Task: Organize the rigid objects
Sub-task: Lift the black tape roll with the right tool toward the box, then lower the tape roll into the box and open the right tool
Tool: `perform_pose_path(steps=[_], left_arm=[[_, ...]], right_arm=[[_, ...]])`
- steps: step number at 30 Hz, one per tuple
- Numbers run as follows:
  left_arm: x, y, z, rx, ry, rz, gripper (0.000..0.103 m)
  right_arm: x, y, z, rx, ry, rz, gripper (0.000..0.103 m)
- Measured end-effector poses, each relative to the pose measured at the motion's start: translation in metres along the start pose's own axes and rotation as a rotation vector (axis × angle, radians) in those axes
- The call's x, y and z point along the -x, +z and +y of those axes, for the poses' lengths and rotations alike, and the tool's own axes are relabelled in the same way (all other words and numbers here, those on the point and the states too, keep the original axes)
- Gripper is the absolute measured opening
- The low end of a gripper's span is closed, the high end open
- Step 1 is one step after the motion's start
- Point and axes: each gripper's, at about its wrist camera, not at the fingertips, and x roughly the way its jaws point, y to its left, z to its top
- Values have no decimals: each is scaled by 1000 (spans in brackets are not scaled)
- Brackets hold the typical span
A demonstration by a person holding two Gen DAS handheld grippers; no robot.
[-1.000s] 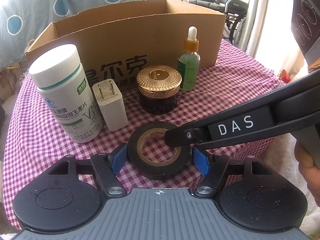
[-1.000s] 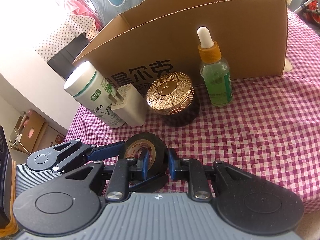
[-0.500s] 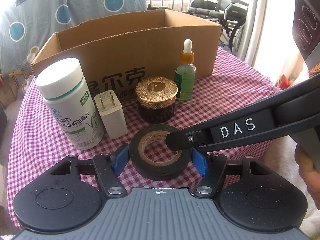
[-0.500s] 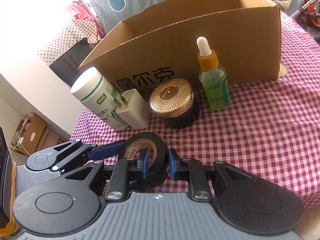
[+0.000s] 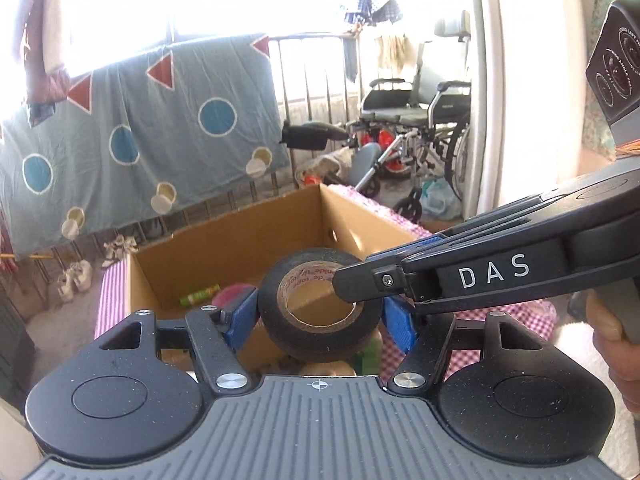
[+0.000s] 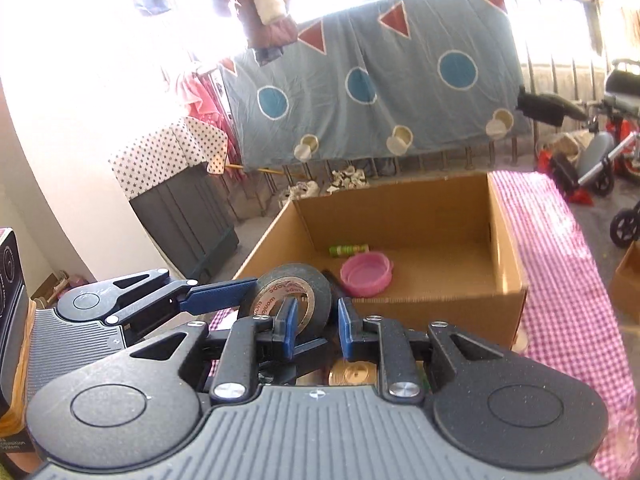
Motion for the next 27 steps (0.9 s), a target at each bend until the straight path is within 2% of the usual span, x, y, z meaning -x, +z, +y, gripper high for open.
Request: perform_pose_path(steps=[5, 7, 11, 16, 19, 27], left_arm=[[-24, 45, 19, -12, -25, 10, 67], [-39, 54, 30, 2, -46, 56, 67], [-82, 52, 60, 82, -106, 218, 67], [-143, 38, 88, 195, -179, 444, 67], [-169, 27, 97, 226, -218, 549, 67], [-204, 1, 97, 158, -264, 718, 67]], right_arm=[[-20, 59, -10, 40, 20, 21, 24], [-38, 77, -19, 30, 34, 60, 24], [-94, 97, -51, -60, 82, 207, 24], [-164, 96, -85, -162, 118, 415, 24], [-197, 91, -93, -158, 102, 510, 24], [-248, 64, -104, -223, 117, 697, 25]])
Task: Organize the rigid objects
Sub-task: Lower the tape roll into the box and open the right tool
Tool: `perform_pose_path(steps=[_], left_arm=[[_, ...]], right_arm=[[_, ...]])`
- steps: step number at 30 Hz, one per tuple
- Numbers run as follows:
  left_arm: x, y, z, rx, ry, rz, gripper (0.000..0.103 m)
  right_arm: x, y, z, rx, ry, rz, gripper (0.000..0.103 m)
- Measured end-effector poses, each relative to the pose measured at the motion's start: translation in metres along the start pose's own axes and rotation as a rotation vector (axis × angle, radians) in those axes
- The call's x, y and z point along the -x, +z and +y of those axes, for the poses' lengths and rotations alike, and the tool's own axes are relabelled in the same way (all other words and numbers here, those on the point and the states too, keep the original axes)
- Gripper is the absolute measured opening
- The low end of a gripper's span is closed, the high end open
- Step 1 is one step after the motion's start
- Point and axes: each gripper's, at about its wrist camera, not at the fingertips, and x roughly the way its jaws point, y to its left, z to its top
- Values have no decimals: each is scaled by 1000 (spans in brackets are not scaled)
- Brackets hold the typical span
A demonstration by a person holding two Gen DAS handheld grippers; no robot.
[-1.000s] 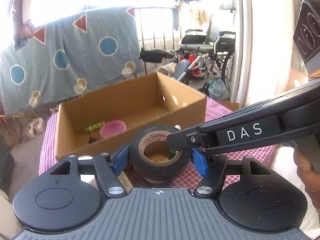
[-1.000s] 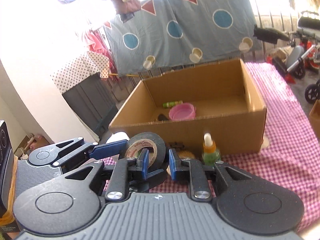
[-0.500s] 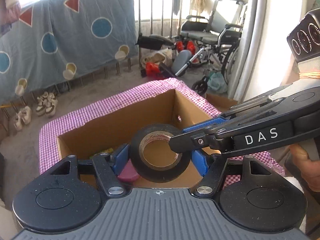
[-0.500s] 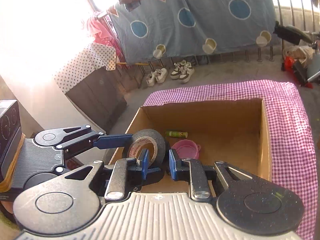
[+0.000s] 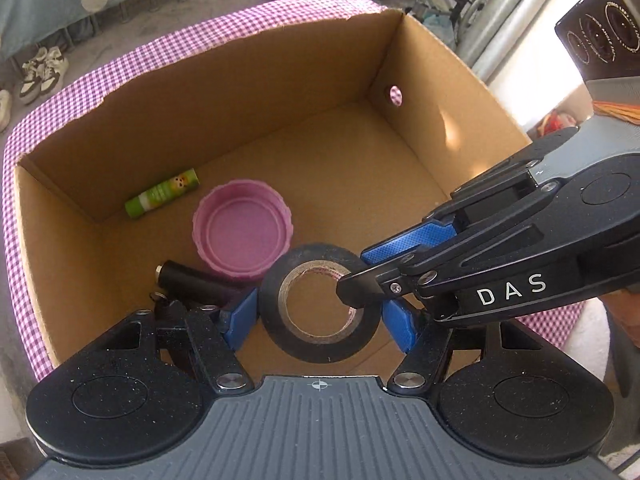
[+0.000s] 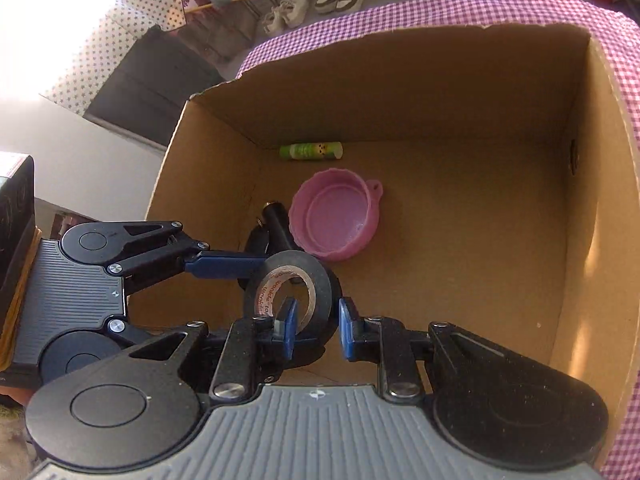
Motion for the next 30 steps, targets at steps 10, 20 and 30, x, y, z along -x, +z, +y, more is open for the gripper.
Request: perform_pose_path(steps=[10, 20, 30], left_arm=[[-13, 3, 9, 63, -95, 80, 73], [22, 0, 5, 67, -50, -12, 75], [108, -21, -11, 115, -47, -263, 82]], right_arm=[[-32, 1, -11, -79, 26, 118, 29], [6, 0, -9, -92, 56, 13, 47], [110, -28, 25, -46, 203, -284, 57]])
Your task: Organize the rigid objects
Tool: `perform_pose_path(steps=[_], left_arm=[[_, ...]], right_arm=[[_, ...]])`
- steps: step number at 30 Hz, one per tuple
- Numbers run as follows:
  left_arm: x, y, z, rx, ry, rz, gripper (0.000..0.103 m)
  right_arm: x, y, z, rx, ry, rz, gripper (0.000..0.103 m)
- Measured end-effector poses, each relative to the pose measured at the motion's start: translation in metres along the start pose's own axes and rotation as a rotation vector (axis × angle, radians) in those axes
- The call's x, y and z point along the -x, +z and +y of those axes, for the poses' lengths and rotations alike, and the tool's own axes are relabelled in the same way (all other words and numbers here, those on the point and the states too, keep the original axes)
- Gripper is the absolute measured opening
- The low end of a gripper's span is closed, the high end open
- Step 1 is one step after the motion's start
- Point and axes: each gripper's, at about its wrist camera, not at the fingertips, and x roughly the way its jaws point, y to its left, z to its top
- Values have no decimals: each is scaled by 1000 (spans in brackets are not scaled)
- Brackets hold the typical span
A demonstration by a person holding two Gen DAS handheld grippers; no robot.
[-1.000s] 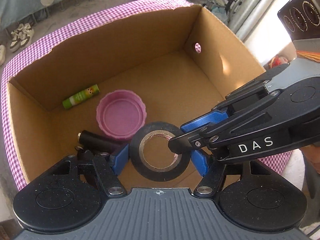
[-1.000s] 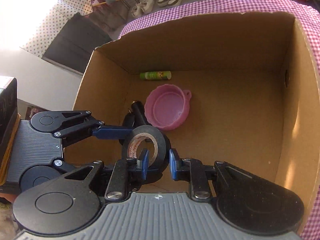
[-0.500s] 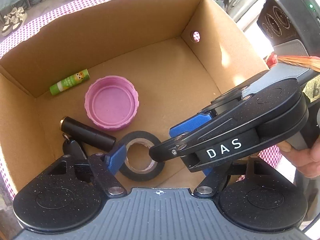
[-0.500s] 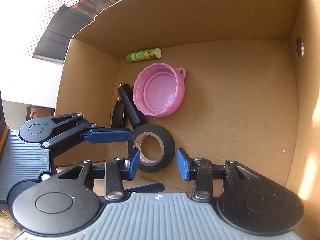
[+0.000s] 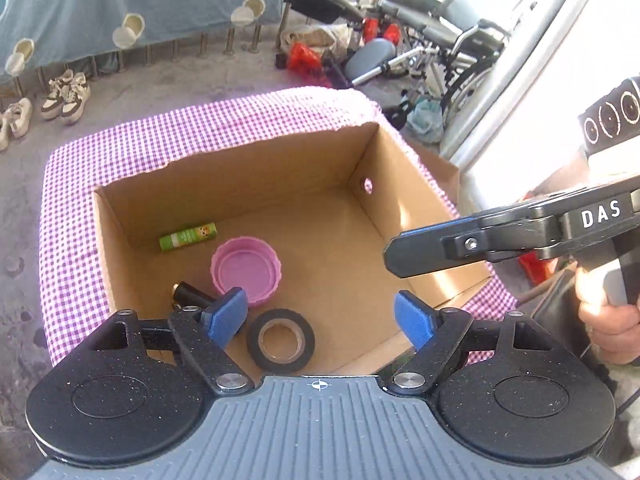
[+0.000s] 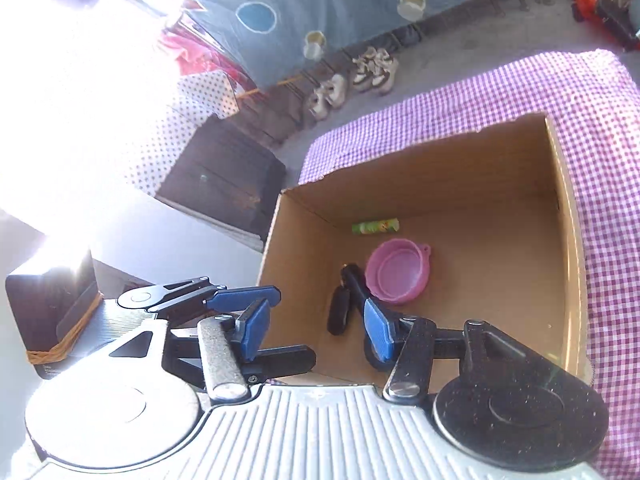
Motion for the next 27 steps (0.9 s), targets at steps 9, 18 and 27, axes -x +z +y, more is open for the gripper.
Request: perform_pose_path(steps=[9, 18, 27], left_arm=[[63, -41, -34, -23, -40, -217, 98], [44, -103, -54, 50, -74, -303, 101], [-6, -140, -84, -17, 75, -292, 102]], right_arm=[[90, -60, 38, 116, 62, -250, 74], [103, -153, 18, 130, -134, -439, 90], [80, -205, -6, 76, -391, -455, 103]])
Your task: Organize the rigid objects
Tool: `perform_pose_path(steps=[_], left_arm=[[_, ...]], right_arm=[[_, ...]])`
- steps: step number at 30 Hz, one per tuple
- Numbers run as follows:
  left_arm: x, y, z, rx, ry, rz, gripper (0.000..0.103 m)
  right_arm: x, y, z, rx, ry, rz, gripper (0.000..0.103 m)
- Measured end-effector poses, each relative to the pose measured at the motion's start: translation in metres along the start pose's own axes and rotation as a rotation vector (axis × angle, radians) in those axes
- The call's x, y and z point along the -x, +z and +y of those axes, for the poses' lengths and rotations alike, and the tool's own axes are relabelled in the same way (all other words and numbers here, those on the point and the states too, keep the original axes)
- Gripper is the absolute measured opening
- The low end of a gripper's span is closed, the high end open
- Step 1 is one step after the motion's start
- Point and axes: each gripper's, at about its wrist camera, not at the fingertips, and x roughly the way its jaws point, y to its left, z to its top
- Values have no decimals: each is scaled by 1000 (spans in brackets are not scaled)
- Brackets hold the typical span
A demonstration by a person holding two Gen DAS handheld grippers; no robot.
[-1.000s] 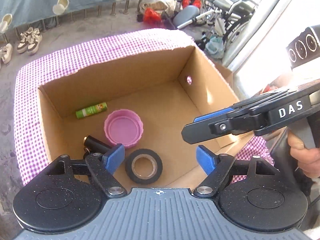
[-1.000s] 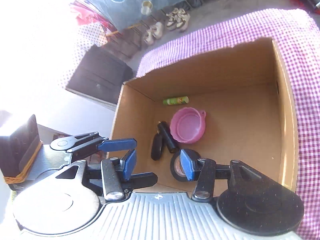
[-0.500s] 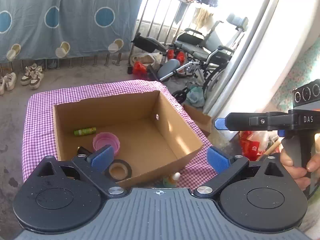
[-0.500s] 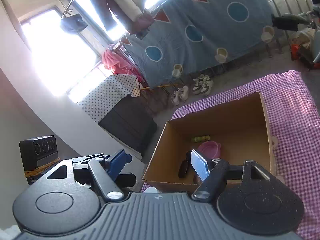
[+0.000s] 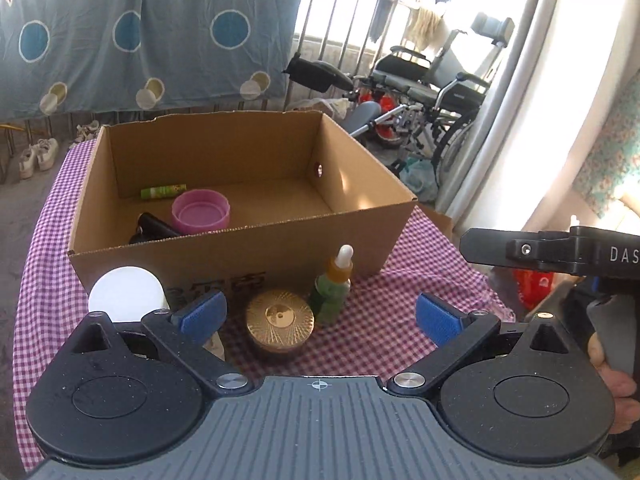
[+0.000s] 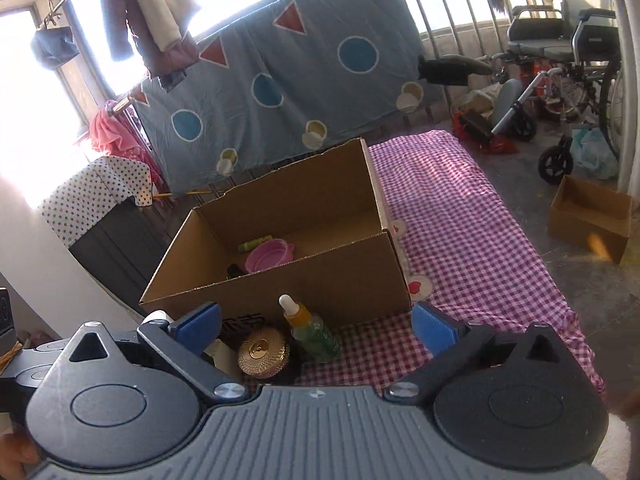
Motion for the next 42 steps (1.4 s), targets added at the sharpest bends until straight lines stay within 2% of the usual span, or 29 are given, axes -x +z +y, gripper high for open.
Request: perform_pose_path(steps=[4, 8, 12, 16, 20, 26, 31, 39, 42], left_arm=[[-4, -11, -10, -50, 51, 0, 102], [-4, -17, -9, -37, 54, 5, 102], [-6, -23, -12, -42, 64, 21, 102], [-8, -25, -17, -59, 63, 25, 102], [-10, -26, -18, -69, 69, 27, 102], [-12, -28, -19, -77, 71, 24, 102], [-15, -30, -24, -113, 73, 10, 102], [-28, -31, -37, -229, 83, -69, 100], [-39, -30, -42, -274, 81, -86, 94]], right_arm=[[2, -1, 4, 51, -69, -17, 103], [0, -3, 8, 117, -137, -24, 103], [-4, -4, 9, 146, -165, -18, 103], [-2, -5, 8, 156, -232, -70, 103], [3, -4, 3, 167, -238, -114, 103], [5, 2, -11, 146, -194, -117, 103], [9, 1, -24, 70, -74, -132, 103], [-8, -2, -22, 45, -19, -85, 103], [-18, -4, -17, 46, 12, -64, 102]])
